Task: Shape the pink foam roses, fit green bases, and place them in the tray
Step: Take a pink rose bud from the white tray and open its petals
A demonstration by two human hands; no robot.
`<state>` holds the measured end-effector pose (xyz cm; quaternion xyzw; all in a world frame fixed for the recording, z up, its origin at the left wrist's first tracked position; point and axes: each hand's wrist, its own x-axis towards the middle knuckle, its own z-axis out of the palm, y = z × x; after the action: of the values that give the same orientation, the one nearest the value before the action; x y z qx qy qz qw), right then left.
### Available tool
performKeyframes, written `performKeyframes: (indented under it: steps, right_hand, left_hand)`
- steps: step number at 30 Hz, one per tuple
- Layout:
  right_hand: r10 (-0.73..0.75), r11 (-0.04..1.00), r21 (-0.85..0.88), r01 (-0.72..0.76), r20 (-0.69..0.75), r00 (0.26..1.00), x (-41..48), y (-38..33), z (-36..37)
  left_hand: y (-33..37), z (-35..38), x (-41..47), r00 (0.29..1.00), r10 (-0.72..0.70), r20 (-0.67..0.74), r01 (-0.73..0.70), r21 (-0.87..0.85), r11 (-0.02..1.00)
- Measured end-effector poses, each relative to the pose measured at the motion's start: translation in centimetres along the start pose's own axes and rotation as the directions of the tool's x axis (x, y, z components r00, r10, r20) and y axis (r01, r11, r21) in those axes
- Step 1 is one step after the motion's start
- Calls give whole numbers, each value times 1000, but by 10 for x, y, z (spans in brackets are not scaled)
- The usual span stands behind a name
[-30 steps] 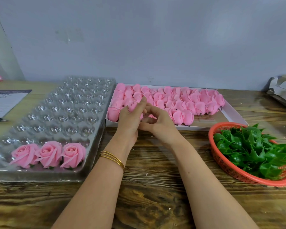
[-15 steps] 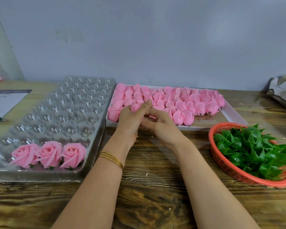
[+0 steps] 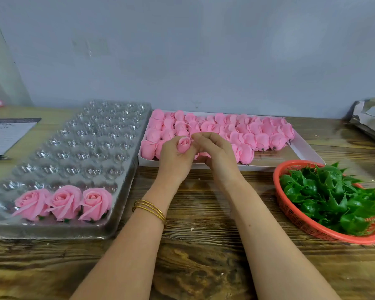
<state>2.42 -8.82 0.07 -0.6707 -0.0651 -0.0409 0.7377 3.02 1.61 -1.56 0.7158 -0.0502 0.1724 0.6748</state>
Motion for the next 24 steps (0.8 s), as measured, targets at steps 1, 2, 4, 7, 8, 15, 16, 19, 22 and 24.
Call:
performKeyframes:
  steps: [1, 2, 4, 7, 8, 15, 16, 19, 22, 24]
  right_hand:
    - [-12, 1000, -6, 12, 7, 1000, -1, 0, 1]
    - [-23, 1000, -17, 23, 13, 1000, -2, 0, 2]
    - [-43, 998, -55, 44, 13, 999, -3, 0, 3]
    - [-51, 994, -92, 51, -1, 999, -3, 0, 2]
    - [-50, 994, -93, 49, -4, 999, -3, 0, 2]
    - [-40, 993, -111, 40, 3, 999, -4, -2, 1]
    - [-42, 992, -115, 42, 3, 999, -4, -2, 1]
    - [-53, 991, -126, 53, 3, 999, -5, -3, 2]
    - [-64, 989, -135, 65, 8, 998, -5, -2, 2]
    - [-66, 988, -140, 67, 12, 998, -5, -2, 2]
  left_hand:
    - [0, 1, 0, 999, 27, 18, -27, 12, 1000]
    - [0, 2, -1, 998, 48, 39, -49, 16, 999]
    - [0, 2, 0, 994, 79, 73, -81, 25, 996]
    - [-2, 1, 1, 991, 96, 97, -100, 35, 994]
    - [-2, 1, 1, 990, 100, 96, -104, 35, 994]
    - [-6, 0, 0, 986, 121, 112, -125, 28, 992]
    - [-6, 0, 0, 986, 124, 115, -128, 28, 991]
    - [-6, -1, 0, 983, 134, 127, -140, 34, 990]
    - [-6, 0, -1, 982, 132, 134, -138, 34, 990]
    - [-5, 0, -1, 981, 134, 140, -139, 30, 990]
